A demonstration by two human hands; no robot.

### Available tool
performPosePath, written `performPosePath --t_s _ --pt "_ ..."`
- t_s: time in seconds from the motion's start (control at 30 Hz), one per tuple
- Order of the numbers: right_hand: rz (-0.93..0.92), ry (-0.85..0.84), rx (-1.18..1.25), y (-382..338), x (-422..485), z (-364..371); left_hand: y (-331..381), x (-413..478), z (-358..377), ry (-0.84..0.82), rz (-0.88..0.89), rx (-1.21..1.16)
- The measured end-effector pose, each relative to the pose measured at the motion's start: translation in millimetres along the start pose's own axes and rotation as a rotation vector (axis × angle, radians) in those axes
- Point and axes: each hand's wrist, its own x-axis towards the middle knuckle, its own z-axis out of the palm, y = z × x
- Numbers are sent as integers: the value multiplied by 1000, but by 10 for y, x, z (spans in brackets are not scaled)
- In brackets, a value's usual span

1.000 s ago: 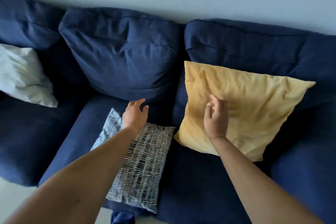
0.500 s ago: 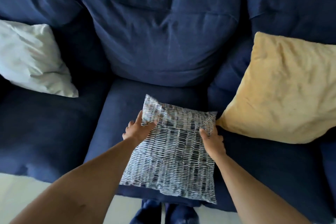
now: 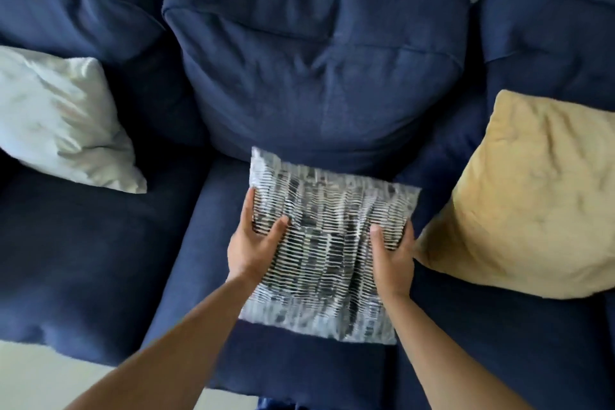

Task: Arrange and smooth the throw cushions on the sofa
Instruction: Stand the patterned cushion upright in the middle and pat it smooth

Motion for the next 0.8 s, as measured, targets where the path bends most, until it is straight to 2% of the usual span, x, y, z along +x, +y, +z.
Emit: performPosePath --t_s 0.1,0.2,0.37,0.47,0.67,0.8 --pt "-219 50 99 -557 45 25 402 218 -262 129 171 -77" --pt "-330 49 83 -987 194 66 705 520 -462 190 243 -147" --pt "-363 -56 -79 -1175 510 194 751 926 -477 106 140 -152" --pt "-301 -71 -94 -1120 638 256 653 1139 -471 49 40 -137" --pt "-280 77 18 -1338 897 299 763 1588 -588 95 62 -199" --pt "-250 166 -14 -1669 1073 405 911 1964 -660 137 -66 -377"
